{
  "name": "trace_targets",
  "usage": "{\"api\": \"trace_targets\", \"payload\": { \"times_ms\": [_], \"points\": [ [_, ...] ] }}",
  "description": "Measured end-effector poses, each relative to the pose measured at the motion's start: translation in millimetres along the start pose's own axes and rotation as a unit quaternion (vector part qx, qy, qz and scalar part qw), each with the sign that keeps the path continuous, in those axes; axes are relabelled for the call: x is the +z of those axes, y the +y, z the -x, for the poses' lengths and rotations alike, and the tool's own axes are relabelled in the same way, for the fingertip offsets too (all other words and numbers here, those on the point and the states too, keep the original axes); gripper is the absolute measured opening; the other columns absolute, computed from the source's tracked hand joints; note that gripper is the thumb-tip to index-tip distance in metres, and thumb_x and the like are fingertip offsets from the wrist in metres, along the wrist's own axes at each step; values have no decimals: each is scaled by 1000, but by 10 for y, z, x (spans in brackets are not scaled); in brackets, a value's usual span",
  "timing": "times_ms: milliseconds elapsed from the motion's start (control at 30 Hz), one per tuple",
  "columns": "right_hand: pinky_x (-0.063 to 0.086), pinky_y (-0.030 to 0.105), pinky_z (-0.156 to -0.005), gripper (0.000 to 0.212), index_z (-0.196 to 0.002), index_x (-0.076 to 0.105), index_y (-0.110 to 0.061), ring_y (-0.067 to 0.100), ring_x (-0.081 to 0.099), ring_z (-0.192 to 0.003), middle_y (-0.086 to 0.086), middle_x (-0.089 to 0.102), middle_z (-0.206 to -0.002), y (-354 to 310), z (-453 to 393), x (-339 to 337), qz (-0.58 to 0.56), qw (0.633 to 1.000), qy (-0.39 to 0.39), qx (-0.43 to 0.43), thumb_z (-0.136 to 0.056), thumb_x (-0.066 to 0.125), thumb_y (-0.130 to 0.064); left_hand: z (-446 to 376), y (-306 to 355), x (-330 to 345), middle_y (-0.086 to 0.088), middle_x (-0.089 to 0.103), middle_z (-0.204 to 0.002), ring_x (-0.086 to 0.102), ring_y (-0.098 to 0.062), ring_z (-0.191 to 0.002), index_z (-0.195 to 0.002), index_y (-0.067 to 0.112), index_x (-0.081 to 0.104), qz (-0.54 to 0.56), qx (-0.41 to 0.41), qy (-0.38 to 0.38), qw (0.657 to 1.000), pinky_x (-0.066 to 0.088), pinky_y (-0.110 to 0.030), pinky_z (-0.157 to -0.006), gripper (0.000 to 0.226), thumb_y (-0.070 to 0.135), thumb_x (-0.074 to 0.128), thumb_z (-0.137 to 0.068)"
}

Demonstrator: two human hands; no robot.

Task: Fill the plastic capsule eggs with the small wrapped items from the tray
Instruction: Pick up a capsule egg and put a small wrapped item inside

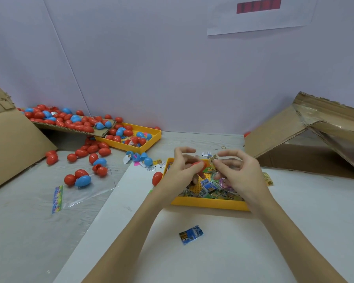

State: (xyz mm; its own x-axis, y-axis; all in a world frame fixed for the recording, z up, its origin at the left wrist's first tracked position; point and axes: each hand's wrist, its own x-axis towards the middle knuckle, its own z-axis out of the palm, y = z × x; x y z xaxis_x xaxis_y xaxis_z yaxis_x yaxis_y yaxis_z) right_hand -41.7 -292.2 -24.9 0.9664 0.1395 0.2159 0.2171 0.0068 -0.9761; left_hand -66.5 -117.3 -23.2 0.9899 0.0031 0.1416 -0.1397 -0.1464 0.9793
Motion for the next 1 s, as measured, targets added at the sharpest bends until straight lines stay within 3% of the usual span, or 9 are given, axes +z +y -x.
{"api": "trace_targets", "payload": {
  "times_ms": [100, 233, 367, 500, 667, 833, 1000],
  "points": [
    [53, 20, -51, 18, -106, 71, -20, 12, 72, -63, 1, 77, -79, 30, -7, -24, 8, 999, 32, 0, -90, 78, -21, 16, -2, -11, 1, 74, -96, 73, -10, -74, -116, 14, 53, 6, 16, -4, 1000, 55, -17, -70, 23, 24, 65, -99],
    [54, 21, -49, 13, -95, 77, -18, 11, 73, -63, 0, 77, -75, 59, 1, -38, 6, 999, 49, 13, -88, 79, -29, 20, 28, 22, 1, 75, -104, 77, -26, -92, -112, 15, 69, 86, 16, 13, 996, 60, -27, -87, 25, 32, 72, -93],
    [54, 22, -47, 13, -89, 78, -20, 13, 73, -60, -1, 76, -70, 71, 11, -28, 39, 997, 71, -7, -88, 78, -32, 16, 11, 17, -2, 76, -111, 73, -24, -108, -118, 22, 73, 107, 4, -13, 994, 56, -32, -97, 27, 29, 74, -92],
    [58, 21, -53, 15, -84, 80, -23, 12, 73, -60, -6, 76, -69, 66, 13, -31, 68, 993, 90, -36, -89, 78, -37, 29, 27, 34, -5, 77, -109, 75, -26, -100, -119, 15, 72, 134, 0, -16, 991, 58, -22, -84, 24, 25, 68, -98],
    [62, 28, -60, 20, -90, 82, -23, 10, 75, -63, -9, 77, -72, 44, 35, -2, 75, 992, 96, -44, -89, 75, -42, 28, 24, 51, 0, 78, -103, 76, -19, -94, -114, 19, 74, 100, 6, 17, 995, 56, -17, -80, 20, 28, 67, -98],
    [61, 29, -63, 18, -84, 81, -30, 8, 74, -63, -9, 75, -66, 28, 61, 16, 73, 990, 109, -47, -89, 73, -45, 21, 8, 57, 0, 78, -101, 76, -19, -92, -115, 18, 73, 72, 19, 28, 997, 59, -23, -84, 22, 28, 70, -96],
    [52, 23, -60, 17, -82, 79, -33, 5, 73, -64, -11, 75, -65, 16, 86, 52, 72, 990, 112, -53, -90, 72, -46, 19, -41, 93, 0, 78, -95, 76, -15, -88, -114, 18, 72, 14, 45, 47, 998, 60, -26, -82, 21, 27, 70, -95]
  ]
}}
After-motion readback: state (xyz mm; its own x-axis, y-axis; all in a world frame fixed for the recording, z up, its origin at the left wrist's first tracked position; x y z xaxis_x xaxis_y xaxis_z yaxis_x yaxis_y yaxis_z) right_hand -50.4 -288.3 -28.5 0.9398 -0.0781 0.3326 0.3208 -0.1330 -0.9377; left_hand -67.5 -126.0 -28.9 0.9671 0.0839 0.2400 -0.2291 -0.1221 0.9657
